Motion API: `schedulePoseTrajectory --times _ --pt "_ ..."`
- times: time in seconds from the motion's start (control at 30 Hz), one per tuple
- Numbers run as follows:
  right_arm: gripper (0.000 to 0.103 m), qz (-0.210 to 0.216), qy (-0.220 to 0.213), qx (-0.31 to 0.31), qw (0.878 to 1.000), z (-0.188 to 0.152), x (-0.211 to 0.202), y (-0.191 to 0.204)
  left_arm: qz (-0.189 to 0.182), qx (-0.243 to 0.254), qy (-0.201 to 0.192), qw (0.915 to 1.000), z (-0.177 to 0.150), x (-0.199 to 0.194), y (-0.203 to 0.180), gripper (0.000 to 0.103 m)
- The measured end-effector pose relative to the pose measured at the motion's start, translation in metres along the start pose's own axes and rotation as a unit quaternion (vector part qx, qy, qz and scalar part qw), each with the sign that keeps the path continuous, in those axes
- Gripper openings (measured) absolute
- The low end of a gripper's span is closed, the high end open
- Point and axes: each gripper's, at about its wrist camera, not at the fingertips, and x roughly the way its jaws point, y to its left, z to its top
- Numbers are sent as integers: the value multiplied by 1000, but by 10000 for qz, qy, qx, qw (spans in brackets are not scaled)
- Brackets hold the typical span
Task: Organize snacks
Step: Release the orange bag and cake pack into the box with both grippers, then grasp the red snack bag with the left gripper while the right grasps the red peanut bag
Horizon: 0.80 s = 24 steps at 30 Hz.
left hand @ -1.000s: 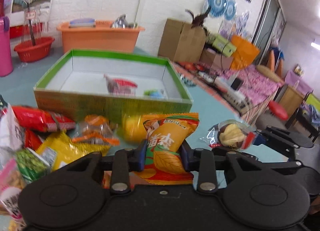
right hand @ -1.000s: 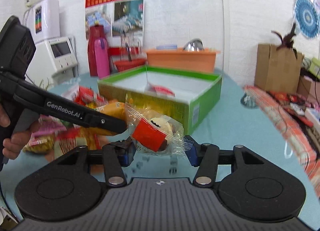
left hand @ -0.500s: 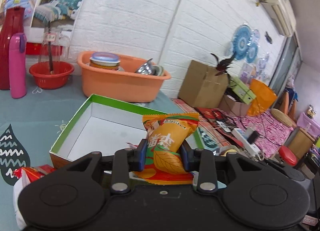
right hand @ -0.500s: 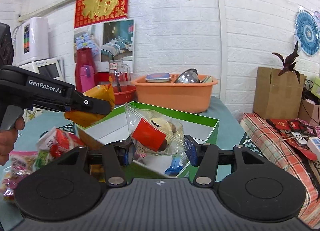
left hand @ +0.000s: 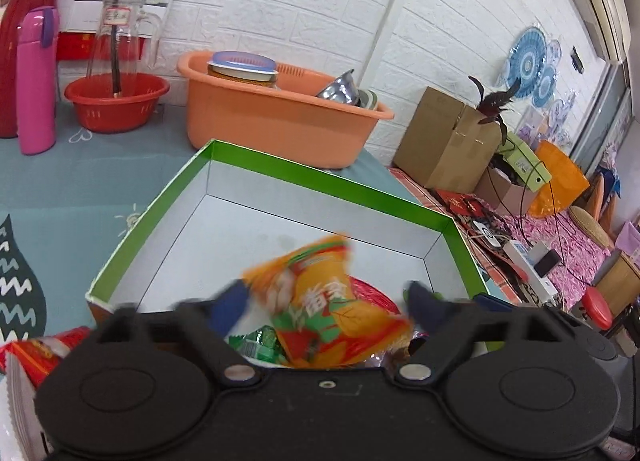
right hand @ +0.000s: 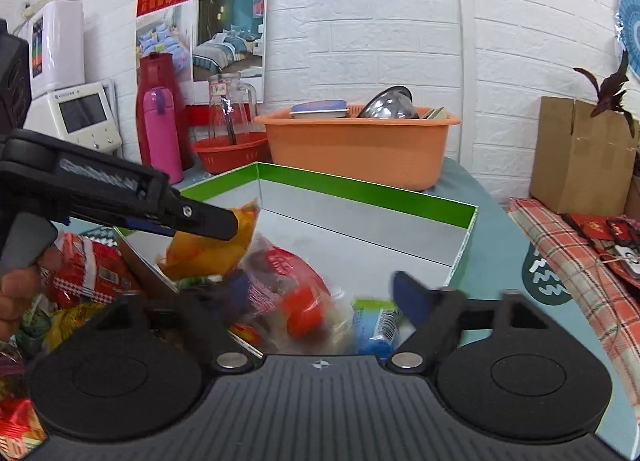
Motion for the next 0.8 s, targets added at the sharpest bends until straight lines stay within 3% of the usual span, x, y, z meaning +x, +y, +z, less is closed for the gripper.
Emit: schedulePoseTrajectory --times 0.3,0.47,0.63,0.8 --pt "103 -215 -443 -68 9988 9 -55 6 -39 -54 -265 9996 -2 -66 -19 103" --pt "103 2 -726 125 9973 6 -106 9 -1 -159 -464 9988 -28 -120 -26 103" --pt "103 456 -542 227 9972 -13 -130 19 -162 -539 -433 9975 -73 -154 -21 103" --pt "103 1110 47 43 9938 -38 -126 36 -218 -973 -72 9950 -123 -172 -14 103"
